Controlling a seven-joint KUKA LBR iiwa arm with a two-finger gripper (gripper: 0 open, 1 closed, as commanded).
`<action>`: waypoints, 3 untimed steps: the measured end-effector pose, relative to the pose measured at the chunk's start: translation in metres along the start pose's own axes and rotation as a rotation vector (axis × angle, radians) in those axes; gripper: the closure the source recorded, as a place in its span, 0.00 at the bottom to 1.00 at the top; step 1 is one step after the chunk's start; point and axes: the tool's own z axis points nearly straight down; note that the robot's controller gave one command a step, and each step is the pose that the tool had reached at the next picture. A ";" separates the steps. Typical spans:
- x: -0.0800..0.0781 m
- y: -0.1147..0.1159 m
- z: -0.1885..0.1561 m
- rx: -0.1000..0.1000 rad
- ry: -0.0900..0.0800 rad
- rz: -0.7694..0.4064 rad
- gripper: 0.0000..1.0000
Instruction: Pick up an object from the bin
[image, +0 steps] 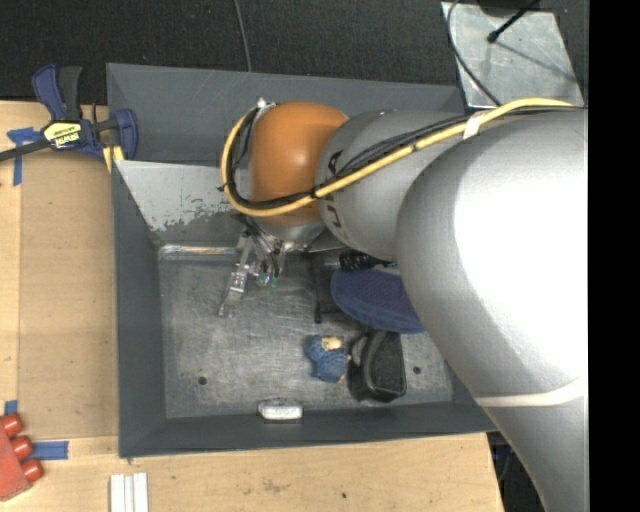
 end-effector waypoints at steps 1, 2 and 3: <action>-0.004 0.004 -0.003 -0.015 -0.024 -0.002 1.00; -0.006 0.005 -0.030 -0.011 -0.012 -0.002 1.00; -0.008 0.005 -0.107 -0.014 -0.016 -0.002 1.00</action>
Offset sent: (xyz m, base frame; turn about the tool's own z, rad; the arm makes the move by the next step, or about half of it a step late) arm 0.0000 0.0000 0.0000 0.0000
